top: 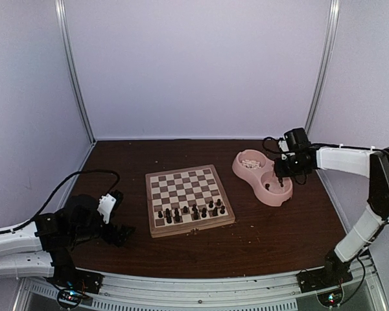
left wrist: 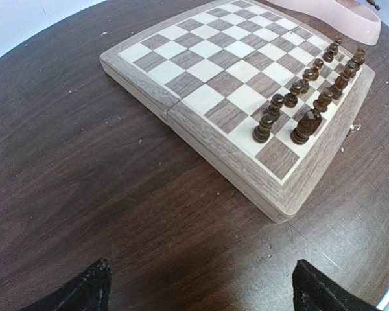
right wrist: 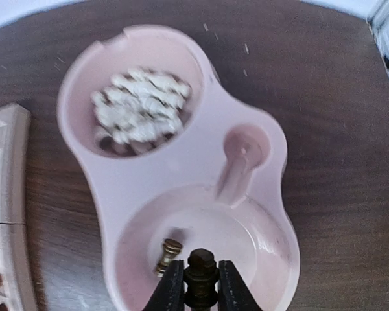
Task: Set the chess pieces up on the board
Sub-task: Pick up the chess pile from the storage box.
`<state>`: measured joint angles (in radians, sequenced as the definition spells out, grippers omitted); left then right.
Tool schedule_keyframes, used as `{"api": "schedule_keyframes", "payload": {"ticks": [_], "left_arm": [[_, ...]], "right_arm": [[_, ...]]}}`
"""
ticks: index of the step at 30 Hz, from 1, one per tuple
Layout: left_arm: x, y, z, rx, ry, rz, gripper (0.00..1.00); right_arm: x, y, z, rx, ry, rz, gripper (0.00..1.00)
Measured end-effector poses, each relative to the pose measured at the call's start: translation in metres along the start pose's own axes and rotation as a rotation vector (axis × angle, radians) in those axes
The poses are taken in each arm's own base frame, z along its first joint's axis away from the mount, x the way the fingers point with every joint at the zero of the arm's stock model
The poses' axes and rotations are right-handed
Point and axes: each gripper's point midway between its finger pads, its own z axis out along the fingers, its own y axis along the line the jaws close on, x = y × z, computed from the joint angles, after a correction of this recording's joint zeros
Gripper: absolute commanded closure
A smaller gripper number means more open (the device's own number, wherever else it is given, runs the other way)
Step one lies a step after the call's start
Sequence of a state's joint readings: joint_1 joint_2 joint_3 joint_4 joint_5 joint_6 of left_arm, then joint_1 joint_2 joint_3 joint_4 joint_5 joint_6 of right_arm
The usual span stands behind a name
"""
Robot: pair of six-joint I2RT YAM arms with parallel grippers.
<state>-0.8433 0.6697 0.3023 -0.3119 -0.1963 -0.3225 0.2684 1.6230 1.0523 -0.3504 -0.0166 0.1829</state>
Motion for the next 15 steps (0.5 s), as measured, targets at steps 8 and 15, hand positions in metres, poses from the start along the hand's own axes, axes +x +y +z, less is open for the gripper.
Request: {"api": "schedule_keyframes", "payload": {"ticks": [8, 15], "left_arm": [[0.004, 0.0, 0.003, -0.001, 0.02, 0.004, 0.02], [-0.003, -0.008, 0.0, 0.041, 0.014, -0.046, 0.13]], "right_arm": [[-0.048, 0.055, -0.091, -0.378, -0.351, -0.047, 0.82], [-0.045, 0.096, -0.144, -0.687, -0.454, -0.093, 0.84]]}}
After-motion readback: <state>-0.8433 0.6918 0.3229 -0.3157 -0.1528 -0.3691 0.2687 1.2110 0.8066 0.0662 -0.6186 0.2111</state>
